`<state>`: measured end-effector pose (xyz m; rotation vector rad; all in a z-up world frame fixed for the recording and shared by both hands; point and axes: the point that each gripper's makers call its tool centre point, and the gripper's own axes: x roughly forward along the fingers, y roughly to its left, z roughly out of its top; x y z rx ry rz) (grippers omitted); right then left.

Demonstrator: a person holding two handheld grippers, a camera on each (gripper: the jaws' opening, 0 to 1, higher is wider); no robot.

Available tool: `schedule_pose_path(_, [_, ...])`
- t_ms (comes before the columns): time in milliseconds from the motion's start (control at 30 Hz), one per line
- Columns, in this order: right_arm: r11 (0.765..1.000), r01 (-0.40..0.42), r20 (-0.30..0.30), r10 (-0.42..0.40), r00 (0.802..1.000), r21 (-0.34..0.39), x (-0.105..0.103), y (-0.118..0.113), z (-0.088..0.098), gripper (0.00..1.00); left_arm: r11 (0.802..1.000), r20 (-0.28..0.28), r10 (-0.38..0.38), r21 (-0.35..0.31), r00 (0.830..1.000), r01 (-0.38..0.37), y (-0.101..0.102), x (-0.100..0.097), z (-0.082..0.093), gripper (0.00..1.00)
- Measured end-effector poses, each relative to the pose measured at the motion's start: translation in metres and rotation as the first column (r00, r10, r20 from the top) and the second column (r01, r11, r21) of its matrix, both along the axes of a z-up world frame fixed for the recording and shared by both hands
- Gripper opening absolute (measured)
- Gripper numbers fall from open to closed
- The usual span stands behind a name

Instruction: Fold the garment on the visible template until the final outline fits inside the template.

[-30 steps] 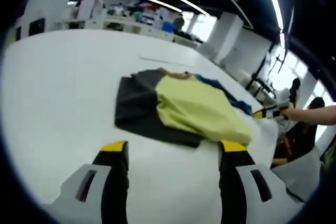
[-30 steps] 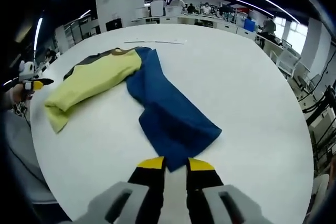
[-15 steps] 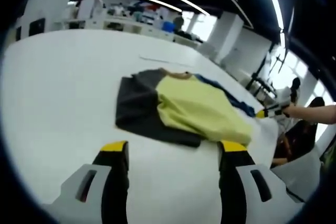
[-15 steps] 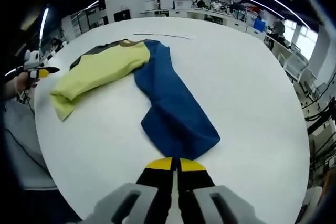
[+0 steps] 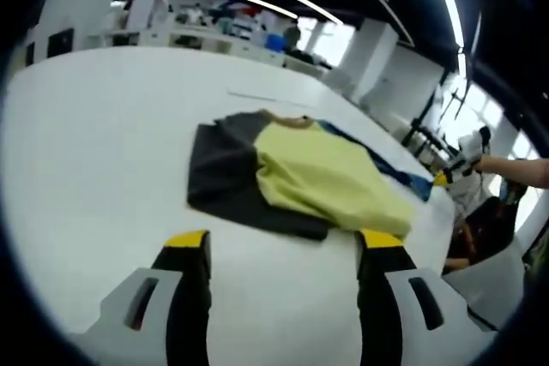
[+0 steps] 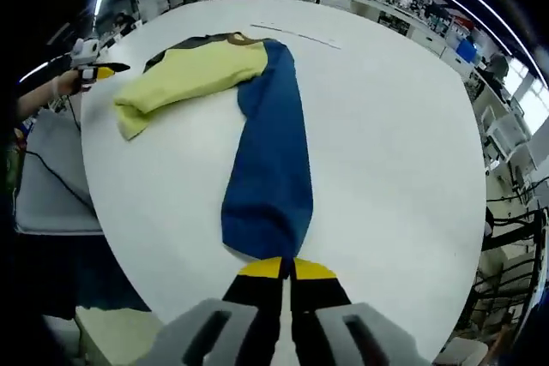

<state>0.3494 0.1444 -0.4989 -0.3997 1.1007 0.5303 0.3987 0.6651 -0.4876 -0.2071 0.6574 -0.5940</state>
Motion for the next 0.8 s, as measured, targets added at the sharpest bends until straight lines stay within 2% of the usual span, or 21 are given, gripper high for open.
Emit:
schedule_pose_path(233, [0.998,-0.023,-0.017,0.022,1.000,-0.059,0.014,-0.025,0.010,0.00,1.000,-0.006,0.007,0.007,1.000,-0.007,0.001,-0.001,-0.001,0.64])
schedule_pose_path(267, [0.995,-0.038,-0.014,0.036,0.999,-0.087,0.019,-0.033,0.011,0.00,1.000,-0.007,0.009,0.008,1.000,-0.009,0.001,-0.001,-0.001,0.64])
schedule_pose_path(467, [0.991,-0.042,-0.025,0.039,0.999,-0.128,0.026,-0.045,0.016,0.00,1.000,-0.018,0.016,0.015,1.000,-0.016,0.002,-0.001,-0.005,0.64])
schedule_pose_path(800, [0.977,-0.070,-0.071,0.057,0.996,-0.202,0.055,-0.068,0.011,0.00,0.999,-0.022,0.035,0.020,0.999,-0.034,0.002,0.005,-0.005,0.65])
